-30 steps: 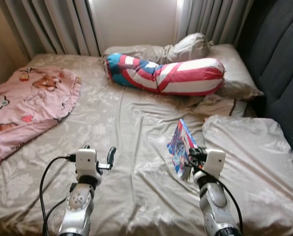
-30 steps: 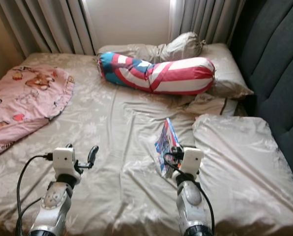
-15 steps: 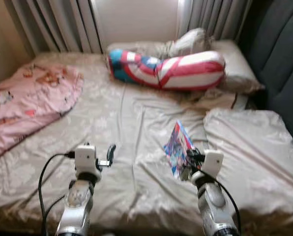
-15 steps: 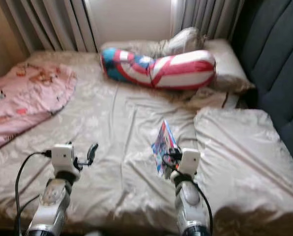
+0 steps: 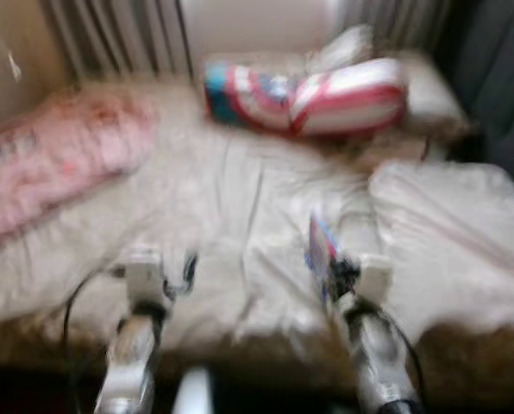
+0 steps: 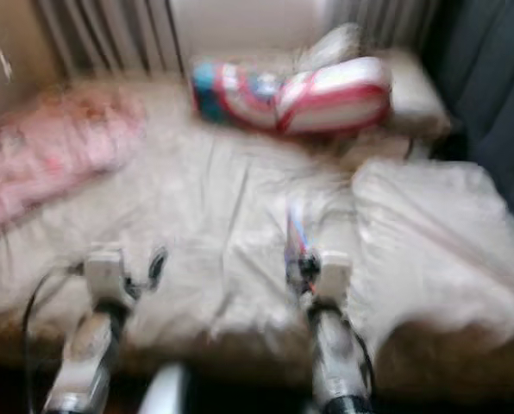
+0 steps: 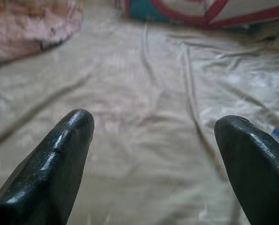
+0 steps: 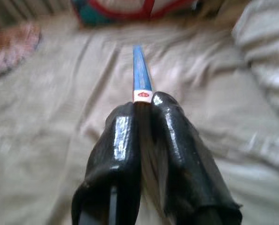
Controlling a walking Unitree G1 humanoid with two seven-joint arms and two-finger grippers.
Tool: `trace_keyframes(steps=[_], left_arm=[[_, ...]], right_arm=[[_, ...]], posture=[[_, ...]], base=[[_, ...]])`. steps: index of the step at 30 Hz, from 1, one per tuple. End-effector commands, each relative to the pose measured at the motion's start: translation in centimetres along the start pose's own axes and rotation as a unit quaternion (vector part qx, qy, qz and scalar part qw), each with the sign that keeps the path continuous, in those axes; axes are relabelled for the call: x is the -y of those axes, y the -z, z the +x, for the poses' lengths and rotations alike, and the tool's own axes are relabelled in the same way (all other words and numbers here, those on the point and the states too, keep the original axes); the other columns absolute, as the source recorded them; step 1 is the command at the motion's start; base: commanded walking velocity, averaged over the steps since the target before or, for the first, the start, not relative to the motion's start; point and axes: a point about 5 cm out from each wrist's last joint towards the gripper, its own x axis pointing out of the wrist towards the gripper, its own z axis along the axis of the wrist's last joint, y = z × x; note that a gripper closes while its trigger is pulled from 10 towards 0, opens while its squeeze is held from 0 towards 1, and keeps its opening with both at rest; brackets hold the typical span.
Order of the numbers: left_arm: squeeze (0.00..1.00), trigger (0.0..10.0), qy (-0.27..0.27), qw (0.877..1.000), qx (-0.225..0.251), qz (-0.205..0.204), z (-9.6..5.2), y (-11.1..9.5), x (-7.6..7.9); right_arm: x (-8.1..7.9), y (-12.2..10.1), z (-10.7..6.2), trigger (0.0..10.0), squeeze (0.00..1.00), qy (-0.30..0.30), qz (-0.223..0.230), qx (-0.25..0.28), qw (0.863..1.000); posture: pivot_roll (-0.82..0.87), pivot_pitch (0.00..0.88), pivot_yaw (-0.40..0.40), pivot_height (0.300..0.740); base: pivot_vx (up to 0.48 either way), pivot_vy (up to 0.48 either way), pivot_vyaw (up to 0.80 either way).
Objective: Clean up the room
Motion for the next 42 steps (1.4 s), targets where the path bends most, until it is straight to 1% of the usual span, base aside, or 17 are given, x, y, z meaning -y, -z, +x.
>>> trace_keyframes(steps=[1, 9, 24, 31, 33, 34, 36, 37, 39, 42], left_arm=[[0.0, 10.0, 0.006, 1.0, 0.017, 0.004, 0.7, -0.9, 0.0], [0.0, 10.0, 0.006, 1.0, 0.007, 0.002, 0.8, -0.3, -0.1], [0.0, 10.0, 0.002, 1.0, -0.005, 0.0, 0.8, 0.5, -0.6], [0.0, 10.0, 0.004, 1.0, -0.005, -0.001, 0.8, 0.7, -0.6], [0.0, 10.0, 0.004, 1.0, -0.005, 0.0, 0.9, 0.8, -0.6], [0.0, 10.0, 0.004, 1.0, -0.005, 0.0, 0.9, 0.8, -0.6], [0.0, 10.0, 0.004, 1.0, -0.004, 0.0, 0.9, 0.8, -0.6], [0.0, 10.0, 0.006, 1.0, -0.004, 0.001, 0.9, 0.8, -0.6], [0.0, 10.0, 0.007, 1.0, -0.004, 0.001, 0.9, 0.9, -0.6], [0.0, 10.0, 0.007, 1.0, -0.004, 0.004, 0.7, 0.9, -0.8]], right_arm=[[-0.7, -1.5, 0.8, 10.0, 0.0, -0.017, 0.0, 0.032, 0.999], [-0.8, -1.6, 0.8, 10.0, 0.0, -0.02, 0.001, 0.035, 0.999], [-0.8, -1.9, 0.9, 10.0, 0.0, -0.016, -0.003, 0.044, 0.999], [-0.8, -2.0, 0.9, 10.0, 0.0, -0.019, -0.002, 0.046, 0.999], [-0.9, -2.1, 1.0, 10.0, 0.0, -0.02, 0.004, 0.048, 0.999], [-1.0, -2.2, 1.1, 10.0, 0.0, -0.022, 0.015, 0.05, 0.998], [-1.0, -2.2, 1.2, 10.0, 0.0, -0.023, 0.018, 0.05, 0.998], [-1.0, -2.5, 1.4, 10.0, 0.0, -0.017, 0.044, 0.052, 0.998], [-0.8, -2.7, 1.7, 10.0, 0.0, -0.01, 0.066, 0.052, 0.996], [-0.4, -2.3, 2.2, 10.0, 0.0, 0.006, 0.11, 0.03, 0.993]], posture=[[-0.05, 0.039, -0.014, 0.642], [-0.05, 0.041, -0.014, 0.642], [-0.05, 0.042, -0.014, 0.642], [-0.05, 0.039, -0.016, 0.642], [-0.05, 0.038, -0.015, 0.642], [-0.05, 0.038, -0.015, 0.642], [-0.05, 0.038, -0.015, 0.642], [-0.04, 0.042, -0.014, 0.642], [-0.04, 0.043, -0.014, 0.642], [-0.01, 0.052, -0.012, 0.642]], base=[[0.0, 0.0, 0.0], [0.0, 0.0, 0.0], [0.279, 0.0, 0.0], [0.307, 0.0, 0.0], [0.283, 0.0, 0.0], [0.0, 0.0, 0.0], [0.0, 0.0, 0.0], [0.0, 0.0, 0.0], [0.0, 0.0, 0.0], [0.0, 0.0, 0.0]])
